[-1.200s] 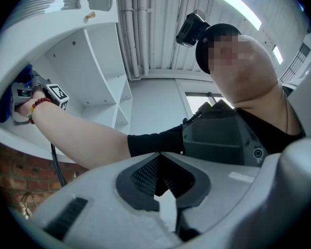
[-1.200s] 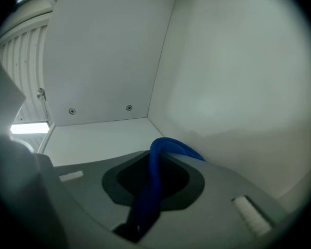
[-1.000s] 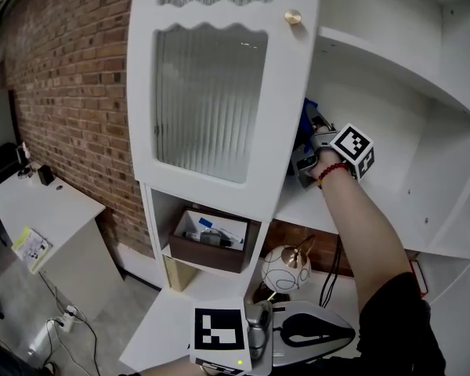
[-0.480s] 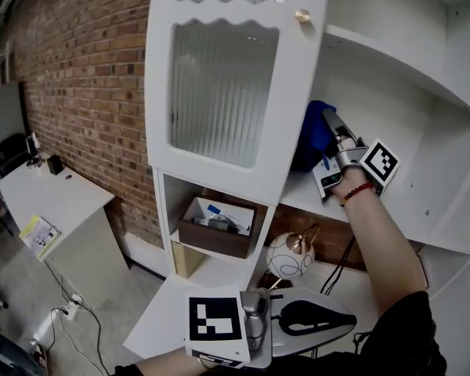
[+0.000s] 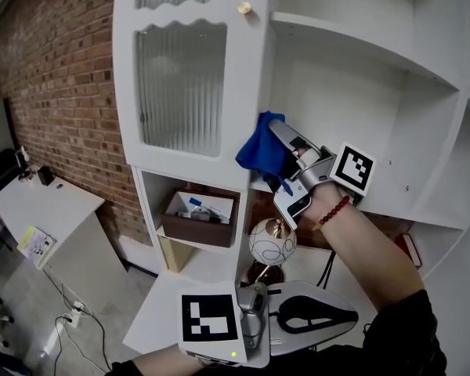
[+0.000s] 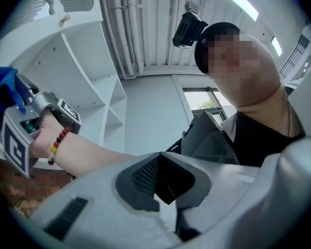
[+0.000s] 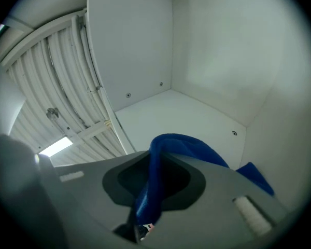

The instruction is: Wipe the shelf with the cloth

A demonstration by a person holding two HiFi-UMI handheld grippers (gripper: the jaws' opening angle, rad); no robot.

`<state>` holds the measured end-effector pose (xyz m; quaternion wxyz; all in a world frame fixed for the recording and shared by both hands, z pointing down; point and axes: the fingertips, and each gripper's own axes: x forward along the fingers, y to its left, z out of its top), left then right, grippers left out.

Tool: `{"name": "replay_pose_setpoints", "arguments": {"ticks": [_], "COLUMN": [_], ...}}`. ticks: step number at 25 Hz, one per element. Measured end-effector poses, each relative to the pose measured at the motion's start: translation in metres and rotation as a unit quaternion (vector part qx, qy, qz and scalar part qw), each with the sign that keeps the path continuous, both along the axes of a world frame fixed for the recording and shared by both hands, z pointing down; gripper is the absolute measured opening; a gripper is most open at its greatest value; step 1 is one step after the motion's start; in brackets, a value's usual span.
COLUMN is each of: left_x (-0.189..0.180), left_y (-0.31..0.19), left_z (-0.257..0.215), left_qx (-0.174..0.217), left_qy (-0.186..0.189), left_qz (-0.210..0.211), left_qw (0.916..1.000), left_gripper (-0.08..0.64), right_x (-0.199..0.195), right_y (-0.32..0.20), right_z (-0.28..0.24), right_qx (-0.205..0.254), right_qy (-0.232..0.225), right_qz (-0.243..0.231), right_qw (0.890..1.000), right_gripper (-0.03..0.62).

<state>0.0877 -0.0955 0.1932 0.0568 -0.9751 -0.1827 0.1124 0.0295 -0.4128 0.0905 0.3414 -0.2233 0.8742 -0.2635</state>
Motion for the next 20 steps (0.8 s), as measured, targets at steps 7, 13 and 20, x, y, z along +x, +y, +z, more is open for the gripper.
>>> {"name": "replay_pose_setpoints", "arguments": {"ticks": [7,13,20], "left_x": [0.001,-0.003,-0.019], "left_y": [-0.001,-0.007,-0.022], "left_z": [0.001,-0.005,0.001], "left_qx": [0.003,0.022,0.020], "left_qy": [-0.004,0.005,0.009], "left_qz": [-0.009,-0.014,-0.035], "left_qw": [1.0000,0.9997,0.9991], "left_gripper": [0.002,0.002,0.002], "right_x": [0.016,0.033,0.050], "right_y": [-0.046,-0.097,-0.144], "right_z": [-0.005,-0.014,-0.009], "right_qx": [-0.057,-0.086,-0.109], "right_qy": [-0.055,-0.088,-0.077], "right_qz": [0.071,0.132,0.170], "right_qw": [0.994,0.984,0.976], "right_gripper": [0.038,0.038,0.038]}}
